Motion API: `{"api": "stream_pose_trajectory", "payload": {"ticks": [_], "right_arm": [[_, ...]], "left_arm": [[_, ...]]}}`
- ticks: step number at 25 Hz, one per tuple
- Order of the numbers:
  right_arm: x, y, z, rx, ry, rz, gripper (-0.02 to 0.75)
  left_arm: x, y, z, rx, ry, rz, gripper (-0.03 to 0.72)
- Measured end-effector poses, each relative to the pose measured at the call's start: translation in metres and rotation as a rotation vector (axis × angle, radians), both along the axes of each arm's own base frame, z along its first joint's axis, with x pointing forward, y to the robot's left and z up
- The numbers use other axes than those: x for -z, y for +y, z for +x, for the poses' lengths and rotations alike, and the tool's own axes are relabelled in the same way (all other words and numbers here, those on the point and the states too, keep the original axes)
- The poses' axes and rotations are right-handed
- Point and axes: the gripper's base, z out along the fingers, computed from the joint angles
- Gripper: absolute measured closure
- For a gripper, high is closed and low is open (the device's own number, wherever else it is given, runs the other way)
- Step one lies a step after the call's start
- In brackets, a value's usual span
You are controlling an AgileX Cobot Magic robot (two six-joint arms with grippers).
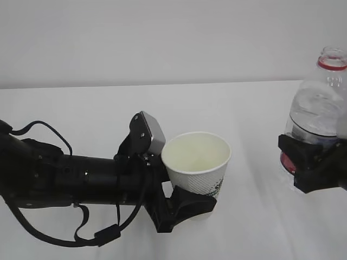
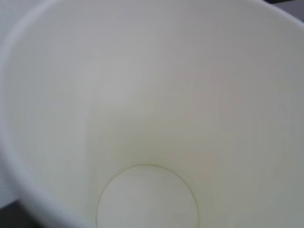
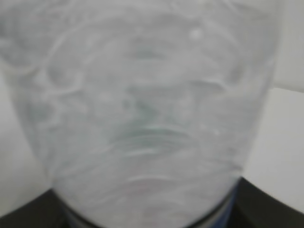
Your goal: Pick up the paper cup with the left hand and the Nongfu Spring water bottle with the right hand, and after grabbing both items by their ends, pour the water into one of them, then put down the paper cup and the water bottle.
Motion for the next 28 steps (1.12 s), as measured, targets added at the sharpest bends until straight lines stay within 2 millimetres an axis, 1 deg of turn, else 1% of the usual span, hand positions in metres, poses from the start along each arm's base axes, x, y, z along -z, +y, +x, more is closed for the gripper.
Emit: {"api": "stream_pose_trajectory", "payload": {"ticks": [5, 10, 15, 20, 28], "right_arm": [[-0.005, -0.002, -0.011, 0.000, -0.011, -0.005, 0.310], [-0.004, -0.003, -0.014, 0.008, 0.014, -0.019, 0.310], [0.000, -0.005, -0.014, 0.027, 0.059, -0.030, 0.310], [-0.001, -0.005, -0.010, 0.034, 0.087, -0.047, 0.310], [-0.013, -0.004, 0.004, 0.047, 0.068, -0.036, 0.310]], "left_arm": [[0.001, 0.000, -0.002, 0.023, 0.017, 0.008, 0.136], [0.001, -0.001, -0.004, 0.032, 0.032, 0.009, 0.136], [0.001, -0.007, -0.011, 0.067, 0.033, 0.005, 0.136], [0.001, -0.014, -0.020, 0.101, 0.032, 0.007, 0.136], [0.001, -0.015, -0.021, 0.106, 0.033, 0.006, 0.136]]}}
